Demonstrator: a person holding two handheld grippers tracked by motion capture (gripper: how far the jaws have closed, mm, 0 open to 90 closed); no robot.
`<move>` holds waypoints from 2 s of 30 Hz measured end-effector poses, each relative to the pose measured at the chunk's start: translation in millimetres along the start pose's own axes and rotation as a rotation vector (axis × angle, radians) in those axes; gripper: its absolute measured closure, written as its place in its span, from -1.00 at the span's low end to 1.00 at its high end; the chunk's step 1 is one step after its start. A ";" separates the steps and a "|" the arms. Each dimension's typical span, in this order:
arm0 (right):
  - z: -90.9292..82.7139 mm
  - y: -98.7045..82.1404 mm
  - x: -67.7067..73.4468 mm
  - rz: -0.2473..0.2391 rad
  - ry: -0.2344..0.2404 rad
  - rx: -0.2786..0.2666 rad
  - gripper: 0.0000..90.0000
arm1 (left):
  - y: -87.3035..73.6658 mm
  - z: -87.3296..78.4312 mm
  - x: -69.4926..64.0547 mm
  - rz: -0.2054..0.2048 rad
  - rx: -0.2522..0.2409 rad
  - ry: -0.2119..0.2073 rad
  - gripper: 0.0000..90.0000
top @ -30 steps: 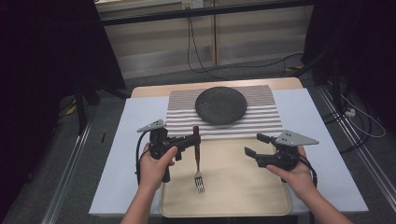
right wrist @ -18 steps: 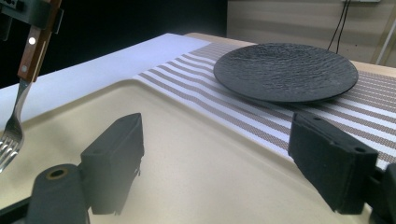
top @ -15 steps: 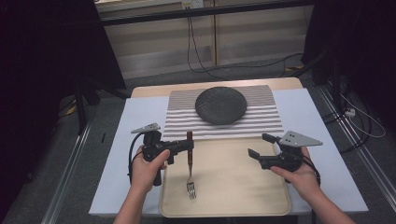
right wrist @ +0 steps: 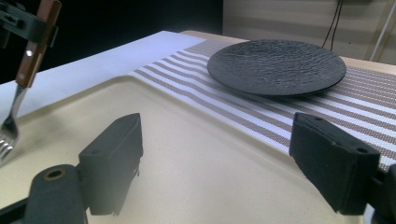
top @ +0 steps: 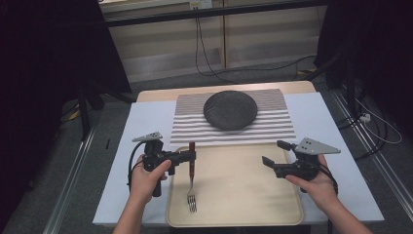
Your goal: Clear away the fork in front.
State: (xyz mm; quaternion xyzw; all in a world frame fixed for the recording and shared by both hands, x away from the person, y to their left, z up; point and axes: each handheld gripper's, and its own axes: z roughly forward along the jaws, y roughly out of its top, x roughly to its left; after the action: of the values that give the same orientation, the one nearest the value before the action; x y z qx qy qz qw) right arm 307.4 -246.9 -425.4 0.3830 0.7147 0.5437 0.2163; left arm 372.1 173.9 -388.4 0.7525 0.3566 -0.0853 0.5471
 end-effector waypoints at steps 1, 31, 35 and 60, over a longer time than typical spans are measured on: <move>-0.3 -0.2 -0.3 0.000 0.007 0.001 -0.62 | -1.1 -0.3 1.5 -0.006 -0.006 -0.003 0.80; -6.0 -9.8 -9.9 0.042 -0.008 -0.017 -0.66 | -33.1 11.6 39.8 0.037 0.023 0.099 0.56; -7.4 -10.8 -10.4 0.040 -0.009 -0.018 -0.66 | -35.1 13.4 42.9 0.032 0.023 0.103 0.55; -16.5 -13.8 -12.5 0.037 -0.031 0.001 -0.69 | -45.3 12.3 55.7 0.013 0.039 0.185 0.40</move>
State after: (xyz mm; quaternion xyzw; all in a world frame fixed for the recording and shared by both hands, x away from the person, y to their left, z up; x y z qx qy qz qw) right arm 298.7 -268.3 -434.5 0.4049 0.7044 0.5410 0.2172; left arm 387.6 194.4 -456.6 0.7699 0.3990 -0.0185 0.4977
